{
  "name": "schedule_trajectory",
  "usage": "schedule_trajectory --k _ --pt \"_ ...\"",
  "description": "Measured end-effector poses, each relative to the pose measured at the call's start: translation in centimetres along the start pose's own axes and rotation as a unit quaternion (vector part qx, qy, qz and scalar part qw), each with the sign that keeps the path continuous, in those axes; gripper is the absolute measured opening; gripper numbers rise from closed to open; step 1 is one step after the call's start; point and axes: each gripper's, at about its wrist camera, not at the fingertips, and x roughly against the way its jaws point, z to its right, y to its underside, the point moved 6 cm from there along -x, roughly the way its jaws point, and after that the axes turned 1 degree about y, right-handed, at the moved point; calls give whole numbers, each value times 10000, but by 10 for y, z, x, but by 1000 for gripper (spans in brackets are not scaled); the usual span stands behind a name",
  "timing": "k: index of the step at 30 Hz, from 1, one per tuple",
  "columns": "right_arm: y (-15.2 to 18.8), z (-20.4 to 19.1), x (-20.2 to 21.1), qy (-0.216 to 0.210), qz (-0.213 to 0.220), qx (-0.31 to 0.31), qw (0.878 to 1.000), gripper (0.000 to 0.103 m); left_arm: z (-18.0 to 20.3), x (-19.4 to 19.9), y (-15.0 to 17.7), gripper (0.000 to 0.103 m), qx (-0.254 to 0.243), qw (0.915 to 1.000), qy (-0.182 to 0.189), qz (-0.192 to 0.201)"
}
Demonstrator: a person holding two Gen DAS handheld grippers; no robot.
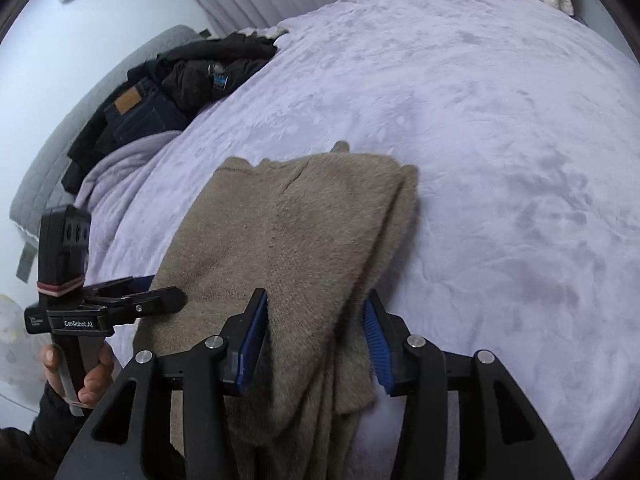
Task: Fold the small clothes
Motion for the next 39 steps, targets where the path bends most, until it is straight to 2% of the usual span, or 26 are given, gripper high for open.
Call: schedule_trajectory --k 2,4,7,9,12,13,14,16,17,18,20,24,26,27,28,32,34,36,39 --pt "6 2 31 436 421 214 9979 51 2 19 4 93 -178 9988 -300 343" --pt "17 -16 58 662 744 809 9917 51 13 31 10 93 -565 9963 -348 547" --pt "39 -60 78 478 855 1699 9806 51 47 40 23 93 -1285 9888 -194 731" --pt "56 -83 79 266 847 2171 9721 51 69 29 25 93 -1555 9851 -151 714" --pt "72 -100 58 111 631 2496 9662 51 75 4 27 93 -1675 9838 -440 466" --pt "75 -98 46 195 493 2496 9669 51 66 -8 30 93 -1627 9839 -669 327" --pt "78 -91 33 339 340 2454 9682 51 55 -20 33 93 -1524 9854 -740 143" --pt "87 -68 10 495 -1 2190 9745 50 37 -36 42 103 -1138 9929 -322 -107" --pt "91 -57 1 411 -144 1981 9792 50 29 -40 44 103 -867 9960 -130 -156" --pt "93 -50 -2 296 -143 1805 9830 50 25 -41 46 103 -712 9973 17 -173" --pt "95 -49 2 178 1 1741 9846 50 22 -35 45 103 -616 9980 57 -105" --pt "93 -57 15 238 3 1835 9827 51 31 -8 37 103 -887 9955 -215 271" --pt "95 -65 26 141 36 2001 9797 55 35 6 33 103 -950 9941 -265 446" --pt "98 -68 33 23 61 2107 9775 62 36 10 31 103 -929 9943 -231 472" --pt "102 -69 40 -98 81 2181 9758 68 37 10 29 103 -899 9946 -238 471" --pt "112 -58 50 -350 73 2093 9772 69 37 -6 19 103 -871 9943 -518 344" --pt "111 -49 55 -331 159 1893 9812 69 47 -8 12 103 -911 9941 -461 377" --pt "111 -45 59 -535 202 1718 9835 69 64 -11 2 103 -1022 9931 -421 387" --pt "110 -57 57 -850 212 1872 9784 69 90 -24 -9 103 -1352 9891 -518 261"
